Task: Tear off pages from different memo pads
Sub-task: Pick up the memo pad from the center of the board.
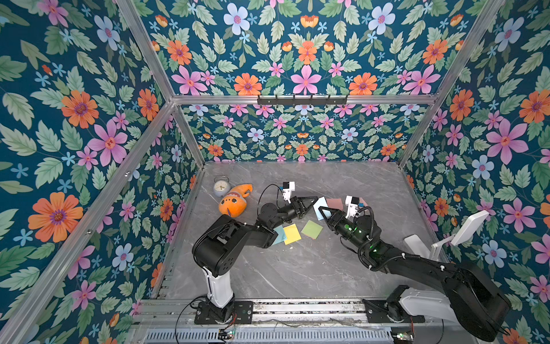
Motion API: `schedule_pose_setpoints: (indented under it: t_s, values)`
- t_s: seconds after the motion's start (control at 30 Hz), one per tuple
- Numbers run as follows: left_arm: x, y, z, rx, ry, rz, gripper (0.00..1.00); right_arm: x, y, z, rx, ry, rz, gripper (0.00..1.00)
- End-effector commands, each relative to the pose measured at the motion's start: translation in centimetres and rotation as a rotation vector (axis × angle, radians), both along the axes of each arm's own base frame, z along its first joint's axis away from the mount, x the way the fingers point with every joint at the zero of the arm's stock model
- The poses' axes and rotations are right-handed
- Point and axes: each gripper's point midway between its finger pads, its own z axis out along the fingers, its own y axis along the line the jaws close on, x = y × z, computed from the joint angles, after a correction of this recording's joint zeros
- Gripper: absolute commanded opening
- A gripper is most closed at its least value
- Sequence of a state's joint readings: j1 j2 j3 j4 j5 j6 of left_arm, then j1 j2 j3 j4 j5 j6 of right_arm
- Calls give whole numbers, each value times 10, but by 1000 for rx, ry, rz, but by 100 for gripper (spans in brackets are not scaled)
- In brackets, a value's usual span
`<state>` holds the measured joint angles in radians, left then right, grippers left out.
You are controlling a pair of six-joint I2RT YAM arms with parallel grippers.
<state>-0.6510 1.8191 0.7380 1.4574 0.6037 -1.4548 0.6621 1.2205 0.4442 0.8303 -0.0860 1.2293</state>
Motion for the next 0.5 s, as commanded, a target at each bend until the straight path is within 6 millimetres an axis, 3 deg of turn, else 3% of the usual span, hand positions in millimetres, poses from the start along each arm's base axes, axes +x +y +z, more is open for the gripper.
schedule_pose_setpoints:
  t_s: [0.0,0.13,0.23,0.33,0.47]
  values:
    - [1,0,-3,42,-6,-16,0,-2,1,8,17,-16,10,39]
    - [9,6,-16,104,42,-28,0,-7,-2,1,-24,3,17,51]
    - [18,16,-34,151,120,-49,0,-15,-8,-14,-106,26,42,54]
    - [26,26,-64,243,235,-75,0,-26,-23,-38,-336,70,78,55]
    - [22,25,-95,419,277,-128,0,-40,-35,-40,-699,9,194,55]
